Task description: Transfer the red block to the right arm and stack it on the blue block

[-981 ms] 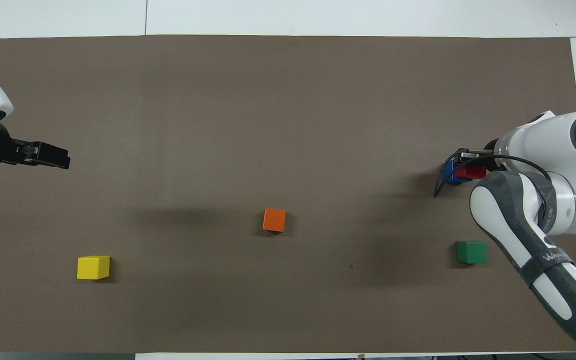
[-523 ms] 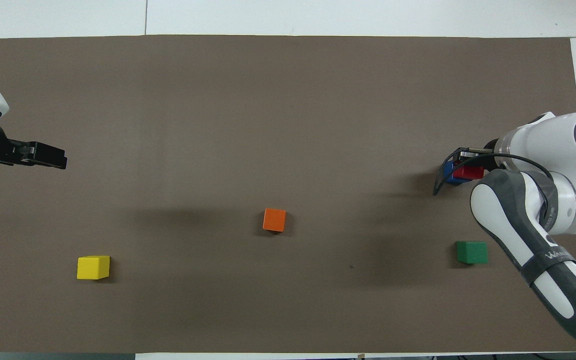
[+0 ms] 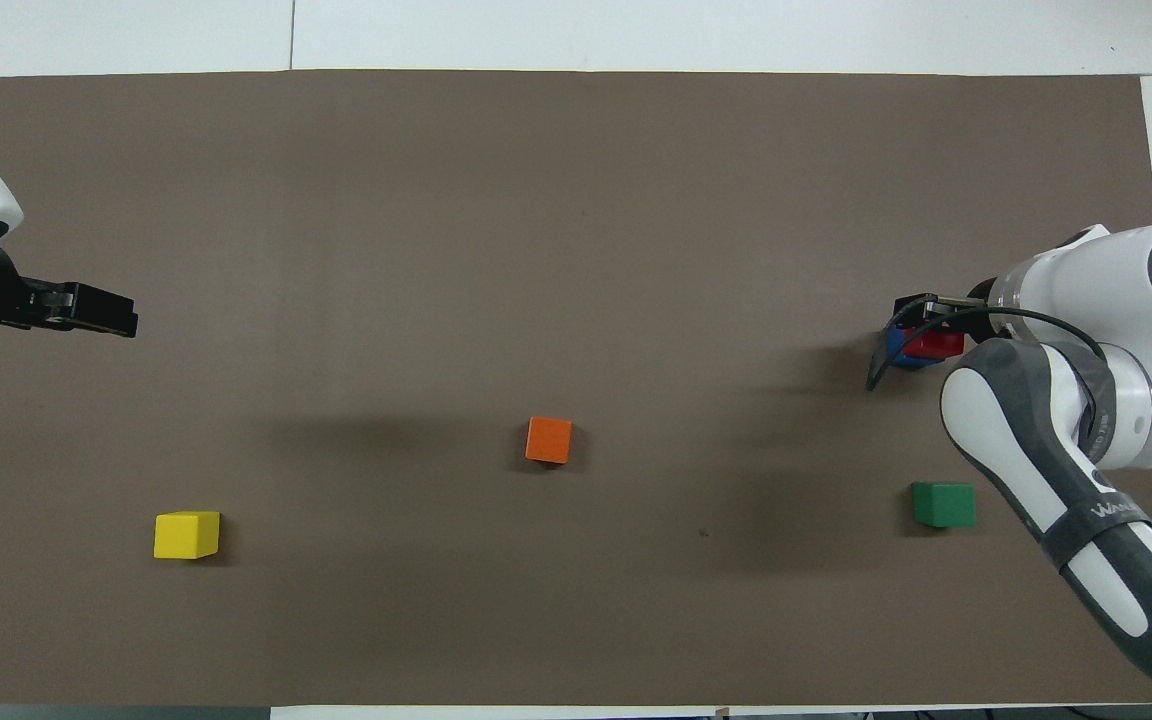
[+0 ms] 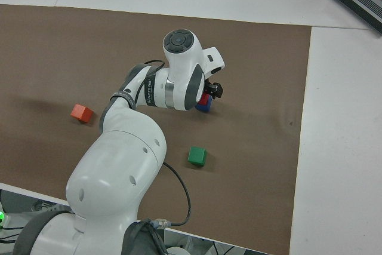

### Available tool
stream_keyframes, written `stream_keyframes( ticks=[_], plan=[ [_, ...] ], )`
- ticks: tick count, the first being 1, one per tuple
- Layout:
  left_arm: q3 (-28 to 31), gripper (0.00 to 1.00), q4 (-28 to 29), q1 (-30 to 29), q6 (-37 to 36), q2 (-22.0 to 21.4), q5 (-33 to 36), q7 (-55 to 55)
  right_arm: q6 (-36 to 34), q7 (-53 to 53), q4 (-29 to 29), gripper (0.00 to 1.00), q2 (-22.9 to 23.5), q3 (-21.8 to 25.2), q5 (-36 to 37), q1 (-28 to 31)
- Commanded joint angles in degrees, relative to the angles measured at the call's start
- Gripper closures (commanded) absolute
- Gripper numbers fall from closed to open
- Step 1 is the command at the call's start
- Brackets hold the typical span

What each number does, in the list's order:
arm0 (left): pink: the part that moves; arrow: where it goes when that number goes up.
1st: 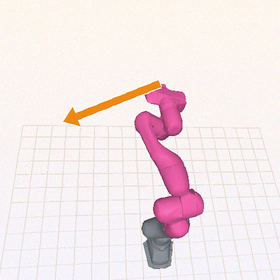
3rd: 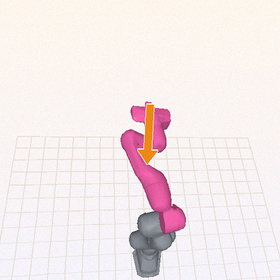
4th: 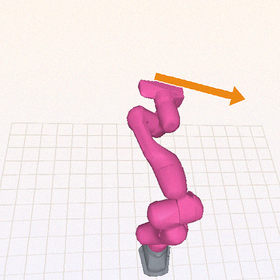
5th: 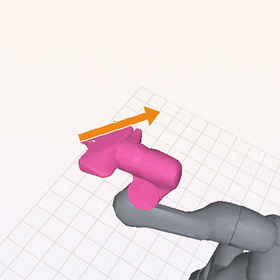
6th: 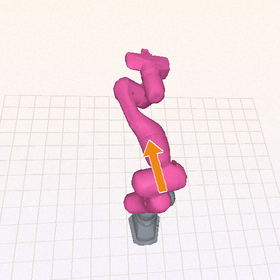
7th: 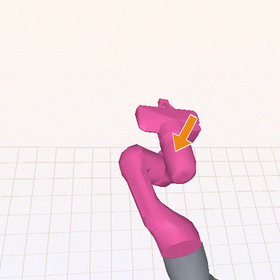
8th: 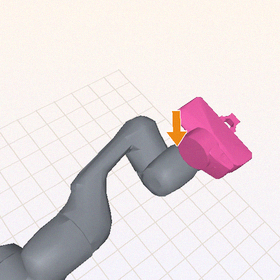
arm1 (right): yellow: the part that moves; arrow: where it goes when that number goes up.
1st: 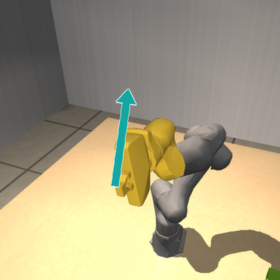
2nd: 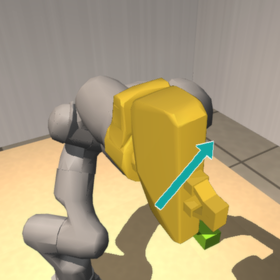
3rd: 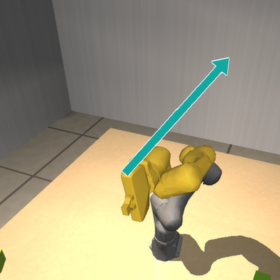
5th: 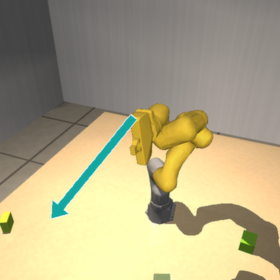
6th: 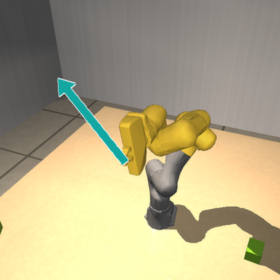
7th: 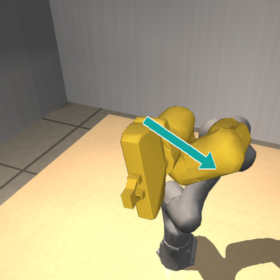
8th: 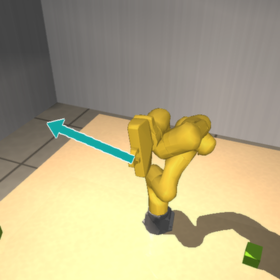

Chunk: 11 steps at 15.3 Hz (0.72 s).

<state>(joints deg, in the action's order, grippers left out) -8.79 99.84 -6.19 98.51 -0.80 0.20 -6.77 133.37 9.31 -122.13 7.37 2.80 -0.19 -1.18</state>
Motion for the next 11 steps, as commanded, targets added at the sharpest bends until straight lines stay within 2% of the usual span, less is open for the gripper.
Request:
stream_keyframes(
  ticks=[1, 4, 8, 11],
  plan=[
    [0.0, 0.0, -3.8, 1.8, -3.5, 1.2, 1.0, 2.0, -8.2, -2.4, 4.8, 0.0, -2.0, -0.6, -1.0, 0.7],
    [0.0, 0.0, -6.7, 2.0, -5.4, 1.7, 1.6, 2.4, -18.1, -11.1, 13.2, 0.0, -3.9, -0.4, -0.6, 0.8],
    [-0.1, 0.0, -6.1, 1.9, -5.0, 1.0, 1.6, 2.3, -26.4, -12.7, 19.4, 0.0, -8.2, -0.2, -1.0, 0.8],
    [-0.1, 0.0, -5.3, 1.5, -5.4, 0.6, 1.6, 2.3, -41.3, -12.9, 28.0, 0.0, -8.7, -0.1, -0.9, 1.0]
  ],
)
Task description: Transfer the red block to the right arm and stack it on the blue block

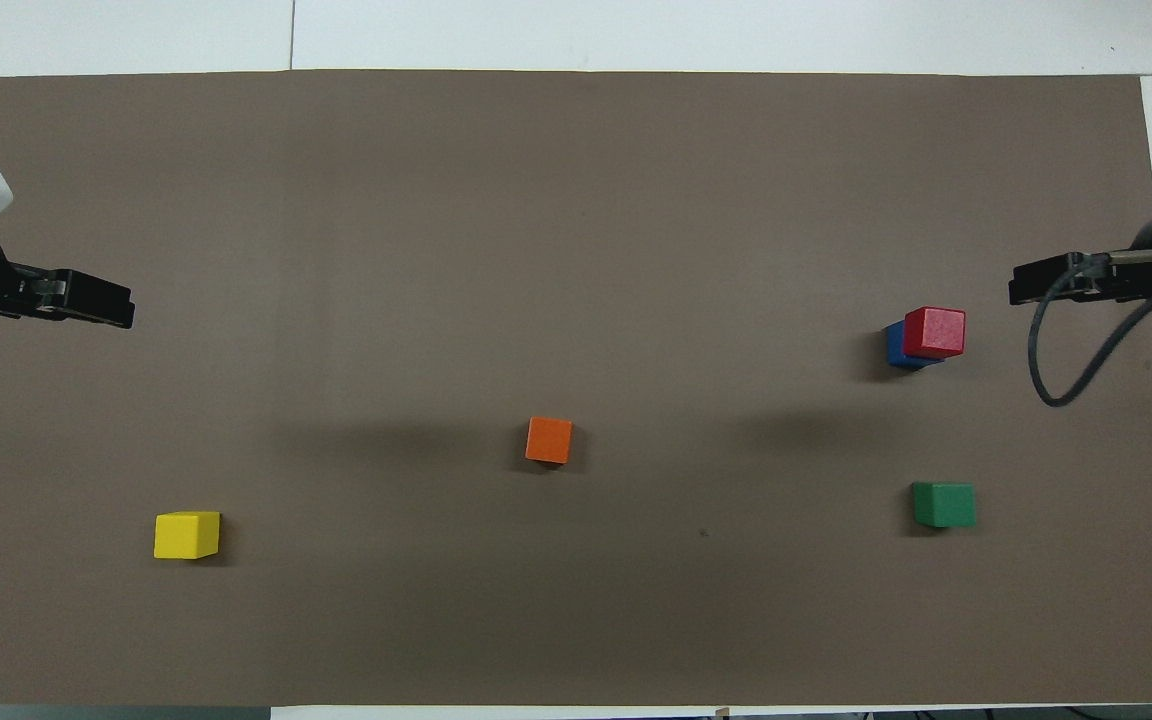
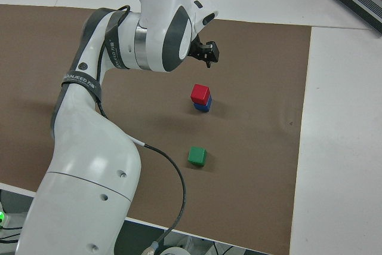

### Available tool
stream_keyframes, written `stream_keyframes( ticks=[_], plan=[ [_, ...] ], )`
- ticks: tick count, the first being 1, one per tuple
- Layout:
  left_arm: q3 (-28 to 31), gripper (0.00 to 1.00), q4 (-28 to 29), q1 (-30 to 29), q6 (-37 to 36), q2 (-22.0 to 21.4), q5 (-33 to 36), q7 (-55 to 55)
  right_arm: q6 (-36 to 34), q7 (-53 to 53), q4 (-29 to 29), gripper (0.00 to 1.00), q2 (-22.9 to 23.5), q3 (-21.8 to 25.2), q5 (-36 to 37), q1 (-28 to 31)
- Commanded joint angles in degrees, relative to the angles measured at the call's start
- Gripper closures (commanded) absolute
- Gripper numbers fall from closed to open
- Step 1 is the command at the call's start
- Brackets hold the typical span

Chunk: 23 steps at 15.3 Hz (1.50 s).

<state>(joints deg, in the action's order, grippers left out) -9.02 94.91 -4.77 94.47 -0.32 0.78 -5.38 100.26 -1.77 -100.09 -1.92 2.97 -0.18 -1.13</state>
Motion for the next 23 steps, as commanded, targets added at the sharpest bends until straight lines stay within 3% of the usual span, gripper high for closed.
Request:
stream_keyframes(
  ticks=[1, 6, 15, 23],
  plan=[
    [0.1, 0.0, -0.3, -0.1, -1.3, 0.1, 1.0, 0.9, -12.1, -2.2, 8.1, 0.0, 0.6, -0.1, -0.8, 1.1],
    [0.1, 0.0, -0.3, -0.2, -1.3, 0.1, 1.0, 0.9, -21.3, -4.3, 14.1, 0.0, 0.9, -0.8, -0.5, 3.8],
    [0.1, 0.0, -0.3, -0.2, -1.3, 0.1, 1.0, 0.9, -14.4, -3.9, 10.5, 0.0, -0.1, -0.4, 1.8, 2.4],
    [0.1, 0.0, -0.3, -0.2, -1.3, 0.1, 1.0, 0.9, -14.6, -3.6, 11.2, 0.0, 0.2, -0.3, 1.6, 2.9]
  ],
)
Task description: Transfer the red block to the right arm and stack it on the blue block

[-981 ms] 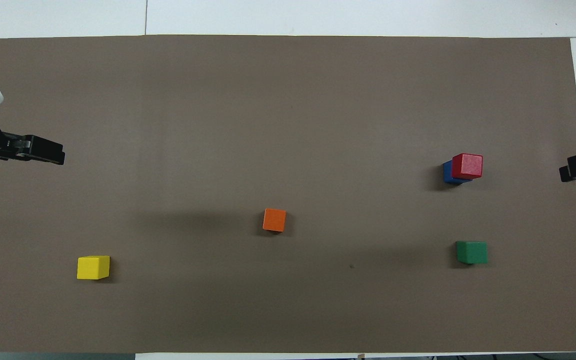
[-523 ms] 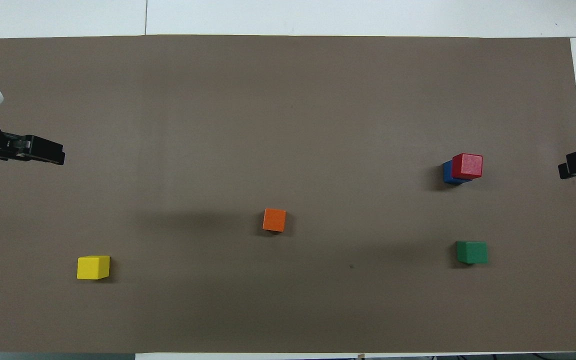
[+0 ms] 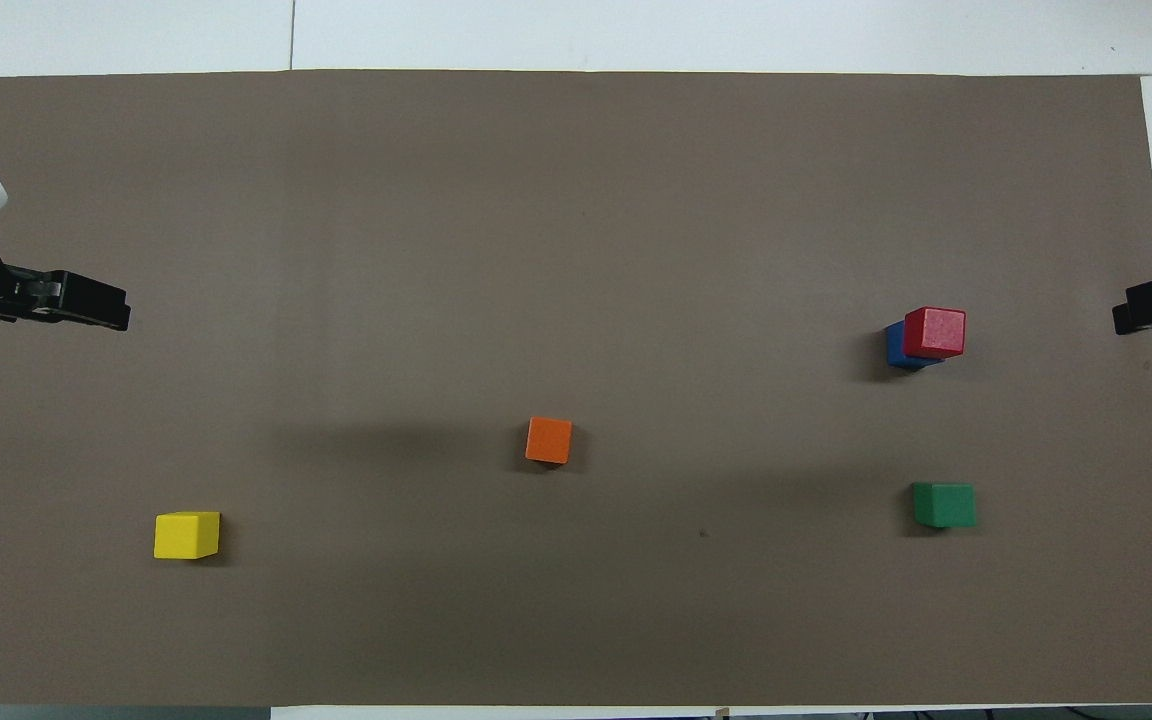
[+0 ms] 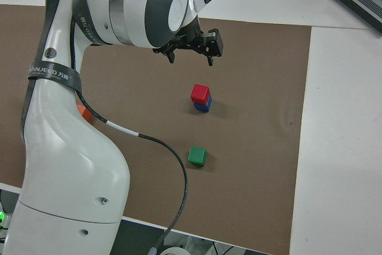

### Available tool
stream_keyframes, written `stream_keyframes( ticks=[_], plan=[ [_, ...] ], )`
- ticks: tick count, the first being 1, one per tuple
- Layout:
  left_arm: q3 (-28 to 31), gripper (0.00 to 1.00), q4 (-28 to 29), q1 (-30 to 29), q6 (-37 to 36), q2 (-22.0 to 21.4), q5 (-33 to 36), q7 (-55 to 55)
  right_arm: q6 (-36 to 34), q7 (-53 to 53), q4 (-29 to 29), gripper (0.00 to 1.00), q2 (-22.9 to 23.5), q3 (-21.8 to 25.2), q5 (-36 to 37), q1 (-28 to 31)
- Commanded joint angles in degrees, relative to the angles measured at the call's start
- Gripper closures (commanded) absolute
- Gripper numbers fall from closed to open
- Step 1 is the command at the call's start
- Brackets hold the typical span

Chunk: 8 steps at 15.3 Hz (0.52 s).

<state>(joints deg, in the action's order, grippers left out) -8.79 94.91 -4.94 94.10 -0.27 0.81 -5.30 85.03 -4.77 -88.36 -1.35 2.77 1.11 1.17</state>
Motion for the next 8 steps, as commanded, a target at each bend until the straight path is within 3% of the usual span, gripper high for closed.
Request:
stream_keyframes(
  ticks=[1, 8],
  plan=[
    [-0.1, 0.0, -0.3, -0.1, -0.9, 0.0, 0.9, 0.8, 0.6, -0.6, -0.4, 0.0, -0.4, -0.1, 0.4, 0.6],
    [-0.1, 0.0, -0.3, -0.1, -0.9, 0.0, 0.9, 0.8, 0.5, -0.6, -0.4, 0.0, -0.4, -0.1, -0.1, 0.9]
  ],
)
